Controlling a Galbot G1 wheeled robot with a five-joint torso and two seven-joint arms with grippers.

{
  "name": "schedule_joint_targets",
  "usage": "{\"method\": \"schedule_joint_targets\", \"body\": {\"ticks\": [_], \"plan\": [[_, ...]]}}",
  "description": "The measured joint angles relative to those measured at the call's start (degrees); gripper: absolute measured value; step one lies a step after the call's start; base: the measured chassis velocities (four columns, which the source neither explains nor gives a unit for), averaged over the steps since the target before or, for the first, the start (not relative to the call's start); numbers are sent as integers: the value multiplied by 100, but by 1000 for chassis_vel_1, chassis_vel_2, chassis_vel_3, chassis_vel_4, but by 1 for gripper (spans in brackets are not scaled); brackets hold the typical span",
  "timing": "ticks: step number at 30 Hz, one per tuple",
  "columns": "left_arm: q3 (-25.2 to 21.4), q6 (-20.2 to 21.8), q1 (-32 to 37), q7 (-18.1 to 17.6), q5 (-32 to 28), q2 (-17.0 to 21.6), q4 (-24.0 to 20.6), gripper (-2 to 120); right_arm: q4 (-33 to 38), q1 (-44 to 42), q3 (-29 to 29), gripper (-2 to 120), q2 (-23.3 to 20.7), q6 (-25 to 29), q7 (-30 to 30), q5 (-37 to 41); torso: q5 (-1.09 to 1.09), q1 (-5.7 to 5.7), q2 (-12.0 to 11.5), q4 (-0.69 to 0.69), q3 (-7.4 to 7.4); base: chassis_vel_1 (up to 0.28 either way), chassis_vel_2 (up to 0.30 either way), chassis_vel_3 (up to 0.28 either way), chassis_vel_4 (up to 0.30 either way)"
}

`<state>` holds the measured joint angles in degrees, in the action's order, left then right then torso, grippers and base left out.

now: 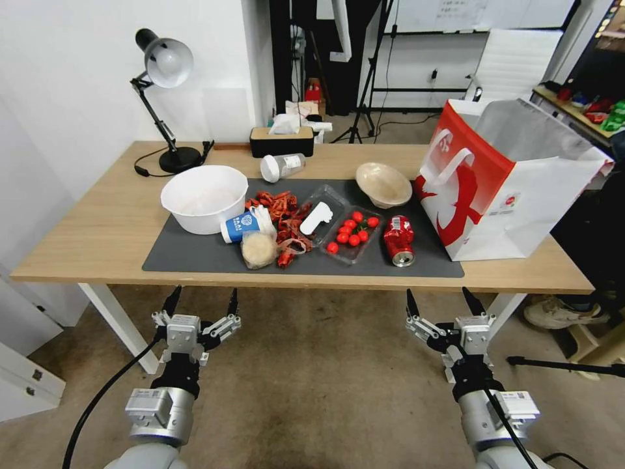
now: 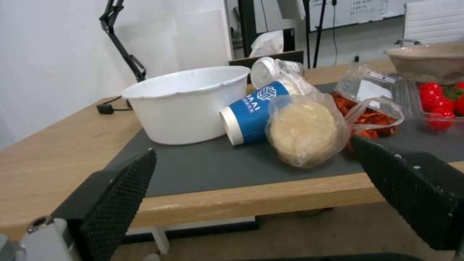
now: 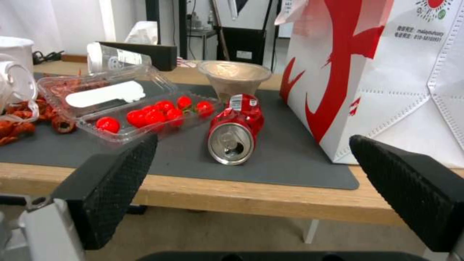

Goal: Pick up the trash from the table and place it into the takeout bag.

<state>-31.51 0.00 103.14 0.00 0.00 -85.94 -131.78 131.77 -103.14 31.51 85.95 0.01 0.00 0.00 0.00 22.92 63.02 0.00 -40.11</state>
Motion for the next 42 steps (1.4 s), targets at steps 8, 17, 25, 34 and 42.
{"method": "schedule_joint_targets", "body": {"ticks": [8,17,25,34,42], "plan": [[0,0,0,0,0,0,0,100,0,0,0,100,0,0,0,0,0,0,0,0,0,0,0,0,0],[0,0,0,0,0,0,0,100,0,0,0,100,0,0,0,0,0,0,0,0,0,0,0,0,0],[0,0,0,0,0,0,0,100,0,0,0,100,0,-1,0,0,0,0,0,0,0,0,0,0,0],[4,13,-45,-23,-35,25,30,100,-432,183,-175,100,343,-299,-408,128,12,0,0,0,0,0,0,0,0],[259,525,-1214,-774,-1255,735,1087,100,-428,248,-29,100,395,-293,-542,268,-2,2,-1,-6,-1,0,0,0,0]]}}
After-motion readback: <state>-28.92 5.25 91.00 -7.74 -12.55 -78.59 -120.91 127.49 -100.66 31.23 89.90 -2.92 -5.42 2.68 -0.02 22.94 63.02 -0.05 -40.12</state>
